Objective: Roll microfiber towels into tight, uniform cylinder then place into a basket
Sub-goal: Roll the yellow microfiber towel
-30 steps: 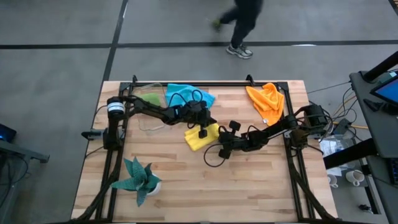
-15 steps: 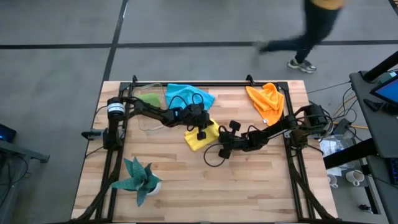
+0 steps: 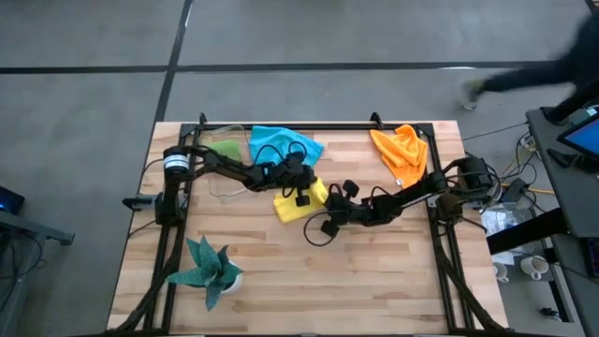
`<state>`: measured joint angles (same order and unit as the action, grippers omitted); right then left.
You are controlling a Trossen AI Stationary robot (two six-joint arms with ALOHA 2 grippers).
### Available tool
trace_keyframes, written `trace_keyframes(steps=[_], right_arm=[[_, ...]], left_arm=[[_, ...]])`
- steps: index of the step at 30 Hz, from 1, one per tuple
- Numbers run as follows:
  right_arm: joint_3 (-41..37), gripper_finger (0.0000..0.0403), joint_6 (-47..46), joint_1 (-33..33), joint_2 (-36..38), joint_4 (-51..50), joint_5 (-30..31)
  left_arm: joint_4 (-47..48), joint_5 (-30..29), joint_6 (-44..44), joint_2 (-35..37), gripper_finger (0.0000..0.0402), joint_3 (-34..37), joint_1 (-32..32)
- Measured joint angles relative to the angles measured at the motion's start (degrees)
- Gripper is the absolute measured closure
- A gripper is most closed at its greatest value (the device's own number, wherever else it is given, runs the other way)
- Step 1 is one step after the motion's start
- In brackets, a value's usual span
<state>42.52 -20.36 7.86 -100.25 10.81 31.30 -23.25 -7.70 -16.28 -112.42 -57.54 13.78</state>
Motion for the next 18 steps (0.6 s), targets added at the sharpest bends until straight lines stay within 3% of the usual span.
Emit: trace_keyframes(steps=[10, 18], right_arm=[[-0.1, 0.039, -2.8, -2.8, -0.1, -0.2, 0.1], [0.2, 0.039, -3.9, -3.3, -3.6, 1.0, -1.7]], left_arm=[[3.5, -6.5, -4.2, 7.3, 0.0402, 0.9, 0.0], [2.8, 0.3, -6.9, 9.3, 0.0402, 4.7, -0.3]])
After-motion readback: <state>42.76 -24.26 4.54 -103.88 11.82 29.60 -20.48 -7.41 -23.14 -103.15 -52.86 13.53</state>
